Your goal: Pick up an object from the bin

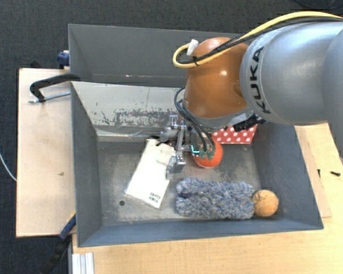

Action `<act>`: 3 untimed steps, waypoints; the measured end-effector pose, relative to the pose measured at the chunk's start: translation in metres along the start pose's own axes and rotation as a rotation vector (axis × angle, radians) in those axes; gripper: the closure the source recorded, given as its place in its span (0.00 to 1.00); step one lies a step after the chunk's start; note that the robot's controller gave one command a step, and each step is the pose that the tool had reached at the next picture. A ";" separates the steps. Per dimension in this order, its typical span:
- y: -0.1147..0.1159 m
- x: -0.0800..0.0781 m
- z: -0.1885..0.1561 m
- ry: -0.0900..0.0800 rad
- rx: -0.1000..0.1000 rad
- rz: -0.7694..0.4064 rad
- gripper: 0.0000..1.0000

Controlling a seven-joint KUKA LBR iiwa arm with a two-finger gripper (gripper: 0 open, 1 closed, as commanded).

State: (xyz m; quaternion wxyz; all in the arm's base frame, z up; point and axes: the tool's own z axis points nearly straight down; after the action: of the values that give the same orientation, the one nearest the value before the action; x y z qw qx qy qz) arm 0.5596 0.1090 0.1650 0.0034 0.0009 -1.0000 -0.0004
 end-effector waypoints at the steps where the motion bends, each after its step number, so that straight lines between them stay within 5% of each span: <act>1: 0.000 -0.002 -0.004 -0.008 -0.001 0.001 0.00; 2: 0.006 -0.003 0.036 -0.017 -0.002 -0.025 0.00; 3: 0.013 -0.002 0.085 -0.017 -0.003 -0.157 1.00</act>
Offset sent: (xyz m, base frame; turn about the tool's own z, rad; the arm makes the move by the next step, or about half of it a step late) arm -0.0020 0.0140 -0.0950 -0.0598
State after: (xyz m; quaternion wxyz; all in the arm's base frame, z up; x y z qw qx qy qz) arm 0.5611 0.1223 0.0795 -0.0050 0.0792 -0.9968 -0.0022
